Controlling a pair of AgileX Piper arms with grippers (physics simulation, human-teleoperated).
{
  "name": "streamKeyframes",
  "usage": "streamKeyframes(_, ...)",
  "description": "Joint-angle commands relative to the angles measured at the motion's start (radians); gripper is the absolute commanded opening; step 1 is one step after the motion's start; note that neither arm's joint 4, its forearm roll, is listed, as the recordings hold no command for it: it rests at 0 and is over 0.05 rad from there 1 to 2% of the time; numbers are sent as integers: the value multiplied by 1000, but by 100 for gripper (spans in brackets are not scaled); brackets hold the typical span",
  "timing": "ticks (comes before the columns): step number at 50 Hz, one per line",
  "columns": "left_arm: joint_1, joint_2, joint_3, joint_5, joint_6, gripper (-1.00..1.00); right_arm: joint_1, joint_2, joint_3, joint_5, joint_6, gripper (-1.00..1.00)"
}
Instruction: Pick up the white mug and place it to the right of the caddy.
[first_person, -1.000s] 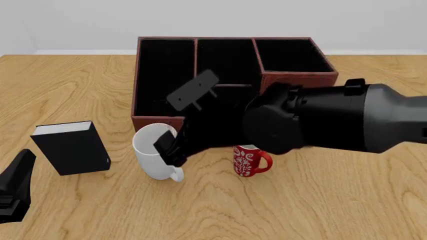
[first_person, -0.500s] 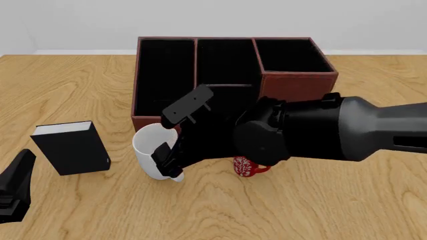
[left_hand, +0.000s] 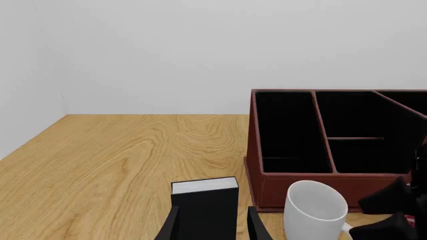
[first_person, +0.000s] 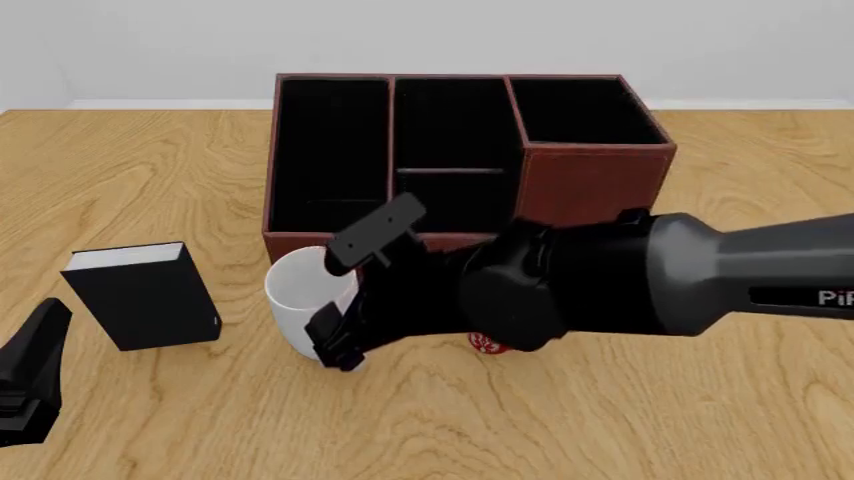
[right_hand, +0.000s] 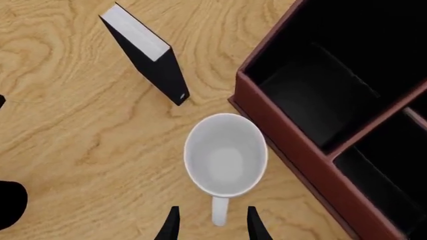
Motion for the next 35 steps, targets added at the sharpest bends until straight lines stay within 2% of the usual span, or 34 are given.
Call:
streamKeyframes(1, 0, 0, 0, 0, 0, 100, 6, 26, 13, -26, 30, 100)
streamKeyframes(35, 0, 0, 0, 0, 0, 100, -1, 83, 49, -82, 75, 100)
